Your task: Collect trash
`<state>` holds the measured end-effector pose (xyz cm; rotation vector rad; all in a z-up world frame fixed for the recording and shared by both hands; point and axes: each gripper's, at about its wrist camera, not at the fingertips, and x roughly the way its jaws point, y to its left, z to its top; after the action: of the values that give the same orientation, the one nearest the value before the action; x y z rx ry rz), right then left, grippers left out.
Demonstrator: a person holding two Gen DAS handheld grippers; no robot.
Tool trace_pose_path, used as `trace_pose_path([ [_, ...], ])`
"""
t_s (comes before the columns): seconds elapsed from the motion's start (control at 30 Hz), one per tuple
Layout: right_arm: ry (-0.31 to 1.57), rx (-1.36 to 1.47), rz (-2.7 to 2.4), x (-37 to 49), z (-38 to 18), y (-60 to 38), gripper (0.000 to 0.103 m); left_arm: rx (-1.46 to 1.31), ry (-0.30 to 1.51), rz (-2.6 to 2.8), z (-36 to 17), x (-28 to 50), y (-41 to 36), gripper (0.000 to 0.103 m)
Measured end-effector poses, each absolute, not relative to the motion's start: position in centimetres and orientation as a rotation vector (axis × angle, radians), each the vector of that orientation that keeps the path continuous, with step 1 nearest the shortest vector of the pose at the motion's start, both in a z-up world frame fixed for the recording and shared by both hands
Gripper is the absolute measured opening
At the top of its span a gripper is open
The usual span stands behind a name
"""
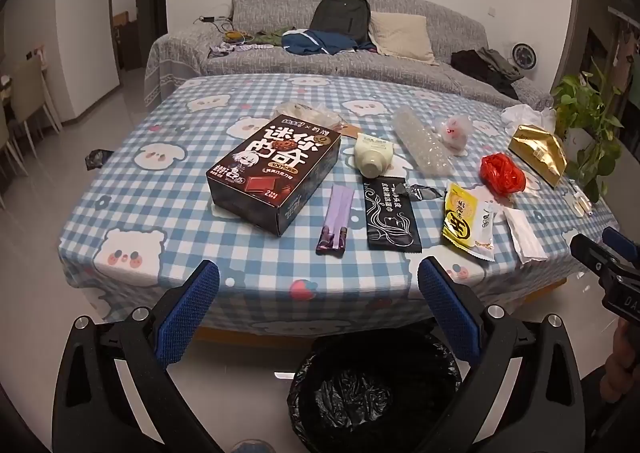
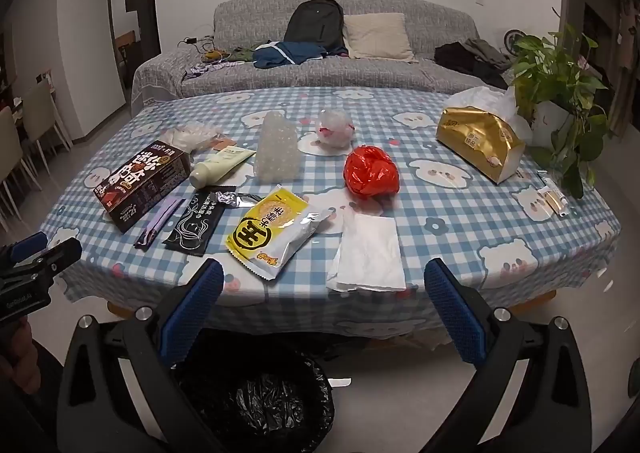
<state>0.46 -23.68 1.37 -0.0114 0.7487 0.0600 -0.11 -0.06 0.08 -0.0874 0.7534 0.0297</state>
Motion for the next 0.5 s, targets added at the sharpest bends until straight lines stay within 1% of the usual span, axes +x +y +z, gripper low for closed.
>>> trace_pose_path([
  [0.43,0.758,-0.017,0.061,0.83,1.2,-23.19,0.096,-0.065,0.754,0.046,1.01,-0.54,-0.67,0.097],
  [0.5,0.757,-0.018,0.062,0.82,1.06,-23.33,0.096,-0.077,0.763,0.049,0.09,0.22,0.07,0.097],
])
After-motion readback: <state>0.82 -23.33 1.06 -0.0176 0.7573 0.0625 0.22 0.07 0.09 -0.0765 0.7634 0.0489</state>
